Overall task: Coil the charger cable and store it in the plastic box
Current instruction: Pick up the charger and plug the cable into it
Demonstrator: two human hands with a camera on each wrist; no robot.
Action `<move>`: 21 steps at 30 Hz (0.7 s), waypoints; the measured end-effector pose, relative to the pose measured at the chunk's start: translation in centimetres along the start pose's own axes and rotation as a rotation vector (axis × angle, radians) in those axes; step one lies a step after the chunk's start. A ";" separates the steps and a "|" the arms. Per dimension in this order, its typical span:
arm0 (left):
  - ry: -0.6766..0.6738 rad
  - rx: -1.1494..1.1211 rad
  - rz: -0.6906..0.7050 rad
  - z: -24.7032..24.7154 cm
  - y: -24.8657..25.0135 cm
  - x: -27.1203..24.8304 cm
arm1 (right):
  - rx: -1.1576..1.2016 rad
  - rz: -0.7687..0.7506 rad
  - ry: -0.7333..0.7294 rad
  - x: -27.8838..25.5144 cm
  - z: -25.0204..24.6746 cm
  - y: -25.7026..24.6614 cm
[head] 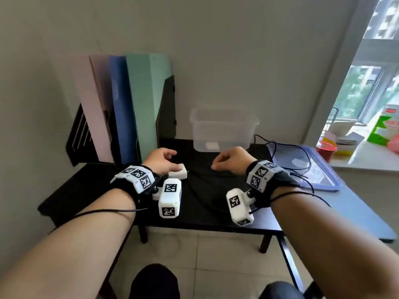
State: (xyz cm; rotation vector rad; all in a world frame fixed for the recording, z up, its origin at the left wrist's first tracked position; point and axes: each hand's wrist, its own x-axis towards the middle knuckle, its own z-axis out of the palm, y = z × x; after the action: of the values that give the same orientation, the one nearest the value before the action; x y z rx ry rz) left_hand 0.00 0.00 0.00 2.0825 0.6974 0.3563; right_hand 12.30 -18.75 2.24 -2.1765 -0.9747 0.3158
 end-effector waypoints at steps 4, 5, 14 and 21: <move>-0.075 0.061 -0.068 0.5 -1.2 0.0 | 0.080 0.110 -0.083 1.0 2.6 0.1; -0.084 0.086 -0.069 0.8 -1.4 0.0 | 0.092 0.123 -0.091 1.3 3.3 0.0; -0.041 0.073 -0.050 0.6 -2.4 1.1 | -0.307 0.142 -0.128 3.8 4.8 0.8; -0.145 -0.332 -0.143 -0.1 -1.8 2.2 | -0.619 0.243 -0.201 5.4 3.5 1.9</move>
State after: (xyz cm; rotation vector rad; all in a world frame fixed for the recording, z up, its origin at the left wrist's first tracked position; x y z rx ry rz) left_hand 1.14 2.19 -1.41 1.7151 0.6483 0.2208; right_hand 15.39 -13.88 -1.23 -2.8845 -1.0091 0.3907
